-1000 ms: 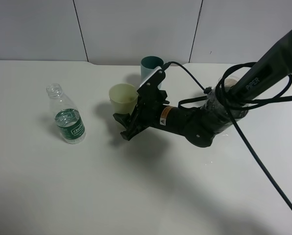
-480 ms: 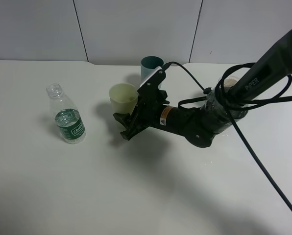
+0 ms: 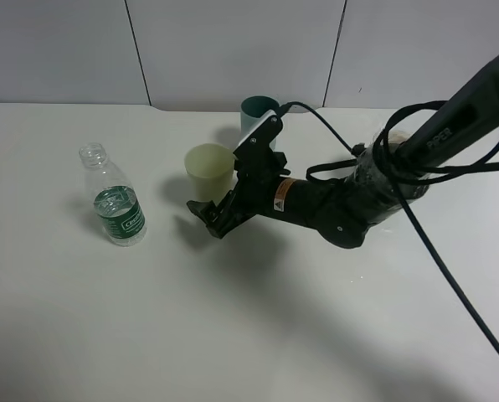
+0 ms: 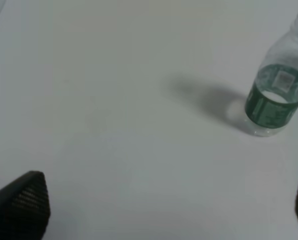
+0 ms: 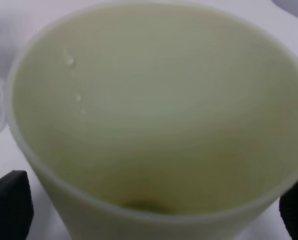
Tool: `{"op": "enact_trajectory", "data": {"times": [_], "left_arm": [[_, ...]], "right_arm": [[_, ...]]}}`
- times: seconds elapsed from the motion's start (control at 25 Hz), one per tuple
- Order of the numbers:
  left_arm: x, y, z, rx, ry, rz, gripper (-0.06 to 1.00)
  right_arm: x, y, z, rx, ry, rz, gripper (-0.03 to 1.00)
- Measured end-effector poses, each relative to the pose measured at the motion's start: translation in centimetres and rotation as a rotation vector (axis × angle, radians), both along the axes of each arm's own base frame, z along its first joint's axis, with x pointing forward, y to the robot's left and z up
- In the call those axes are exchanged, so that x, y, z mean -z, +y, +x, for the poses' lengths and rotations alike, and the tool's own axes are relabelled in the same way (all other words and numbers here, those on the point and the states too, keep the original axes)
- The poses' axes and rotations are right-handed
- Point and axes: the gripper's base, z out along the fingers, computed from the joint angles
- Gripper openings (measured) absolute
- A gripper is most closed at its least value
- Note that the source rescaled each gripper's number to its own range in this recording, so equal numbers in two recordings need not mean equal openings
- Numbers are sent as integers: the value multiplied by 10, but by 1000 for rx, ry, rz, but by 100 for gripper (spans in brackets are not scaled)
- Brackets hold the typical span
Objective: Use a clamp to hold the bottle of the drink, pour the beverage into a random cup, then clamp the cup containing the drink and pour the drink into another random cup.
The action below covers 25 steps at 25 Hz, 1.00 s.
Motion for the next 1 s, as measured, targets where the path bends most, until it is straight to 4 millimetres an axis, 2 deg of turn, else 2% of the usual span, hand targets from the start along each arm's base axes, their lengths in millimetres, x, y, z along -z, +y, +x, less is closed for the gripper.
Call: {"op": "enact_trajectory", "data": {"times": [0.08, 0.2, 0.28, 0.36, 0.48, 0.56, 0.6, 0.76, 0.8, 0.92, 0.96, 1.0], "left_arm": [[0, 0, 0, 0, 0, 0, 100], [0, 0, 0, 0, 0, 0, 100], [0, 0, 0, 0, 0, 0, 100], [0, 0, 0, 0, 0, 0, 100], [0, 0, 0, 0, 0, 0, 100], [0, 0, 0, 0, 0, 0, 100], [0, 0, 0, 0, 0, 0, 100], [0, 0, 0, 0, 0, 0, 100], [0, 0, 0, 0, 0, 0, 100], [0, 0, 0, 0, 0, 0, 100], [0, 0, 0, 0, 0, 0, 100], [0, 0, 0, 0, 0, 0, 100]], "right_arm": [[-7, 0, 0, -4, 5, -20, 98], [-25, -1, -1, -8, 7, -42, 99], [-45, -4, -2, 15, 41, -56, 99], [-53, -5, -2, 30, 61, -57, 99], [-93, -17, -7, 123, 134, -57, 100], [-111, -22, -11, 145, 136, -46, 100], [-129, -25, -14, 155, 118, -22, 100], [-153, -32, -22, 165, 102, -2, 100], [-167, -36, -26, 167, 81, 14, 100], [-189, -49, -29, 193, 45, 44, 100], [-195, -56, -28, 213, 37, 51, 100], [-203, -74, -23, 270, 29, 46, 100]]}}
